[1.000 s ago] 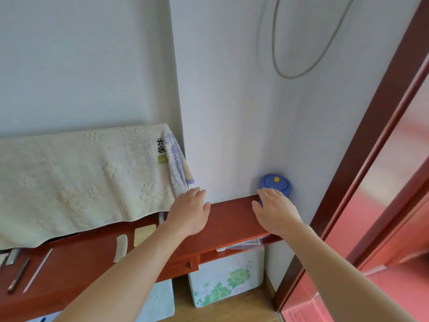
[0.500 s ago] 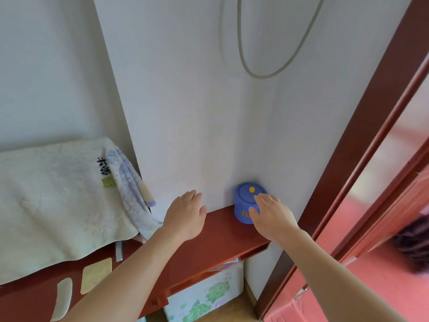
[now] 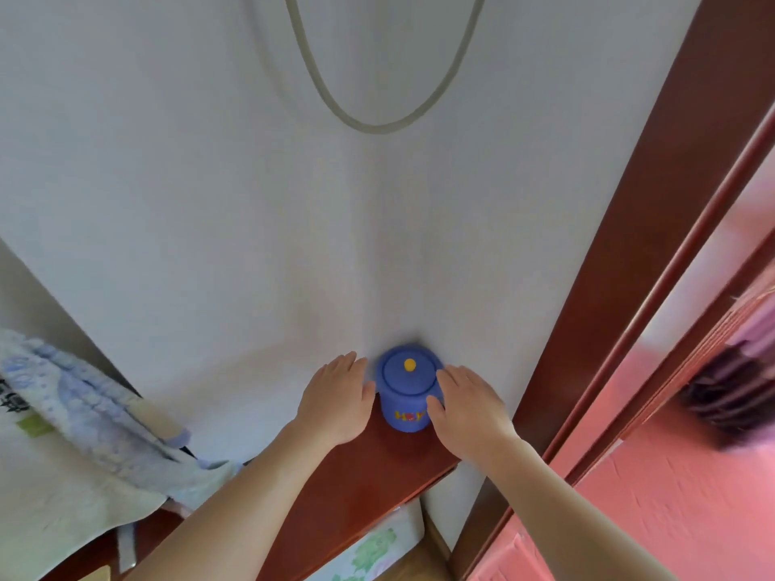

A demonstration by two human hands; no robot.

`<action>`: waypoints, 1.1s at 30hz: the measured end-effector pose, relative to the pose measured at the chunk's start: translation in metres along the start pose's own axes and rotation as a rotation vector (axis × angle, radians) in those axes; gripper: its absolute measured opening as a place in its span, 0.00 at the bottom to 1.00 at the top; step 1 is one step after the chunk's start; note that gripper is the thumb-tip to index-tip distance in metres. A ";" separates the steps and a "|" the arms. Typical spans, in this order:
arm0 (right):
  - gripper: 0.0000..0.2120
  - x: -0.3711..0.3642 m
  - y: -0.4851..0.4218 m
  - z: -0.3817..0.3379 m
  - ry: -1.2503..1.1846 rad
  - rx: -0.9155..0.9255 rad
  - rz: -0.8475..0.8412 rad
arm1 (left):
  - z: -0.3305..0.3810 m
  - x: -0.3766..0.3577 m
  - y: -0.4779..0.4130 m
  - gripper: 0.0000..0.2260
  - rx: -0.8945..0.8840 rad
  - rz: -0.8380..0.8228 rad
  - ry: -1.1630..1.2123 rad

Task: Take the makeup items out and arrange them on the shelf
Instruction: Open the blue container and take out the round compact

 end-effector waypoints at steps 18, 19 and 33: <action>0.30 -0.097 -0.039 0.046 -0.319 -0.295 -0.111 | 0.009 -0.096 -0.087 0.24 -0.100 -0.244 0.154; 0.31 -0.101 -0.040 0.048 -0.336 -0.328 -0.110 | 0.009 -0.102 -0.092 0.24 -0.114 -0.255 0.156; 0.35 -0.150 -0.038 0.058 -0.392 -0.518 -0.120 | 0.020 -0.149 -0.127 0.07 -0.250 -0.279 0.199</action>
Point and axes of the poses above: each hand's wrist, its own y-axis away from the middle knuckle, its own x-axis out of the back of the hand, z = x × y, the point moved 7 cm from there along -y, towards the middle knuckle, and after that the axes turned 14 degrees about z, right-handed, at the moved point
